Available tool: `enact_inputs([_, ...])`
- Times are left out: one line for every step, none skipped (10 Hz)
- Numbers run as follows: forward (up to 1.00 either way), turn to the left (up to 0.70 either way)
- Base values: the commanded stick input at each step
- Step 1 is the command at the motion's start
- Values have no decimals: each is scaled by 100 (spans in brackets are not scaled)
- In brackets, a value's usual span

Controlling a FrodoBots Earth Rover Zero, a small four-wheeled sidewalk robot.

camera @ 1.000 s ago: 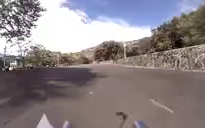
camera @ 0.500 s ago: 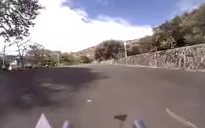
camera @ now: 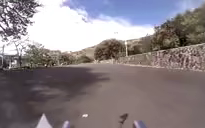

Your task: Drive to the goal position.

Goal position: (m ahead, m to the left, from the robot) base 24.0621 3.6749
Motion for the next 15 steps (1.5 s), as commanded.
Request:
enact_inputs([85, 0])
enact_inputs([85, 0])
enact_inputs([85, 0])
enact_inputs([85, 0])
enact_inputs([85, 0])
enact_inputs([85, 0])
enact_inputs([85, 0])
enact_inputs([85, 0])
enact_inputs([85, 0])
enact_inputs([85, 0])
enact_inputs([85, 0])
enact_inputs([85, 0])
enact_inputs([85, 0])
enact_inputs([85, 0])
enact_inputs([85, 0])
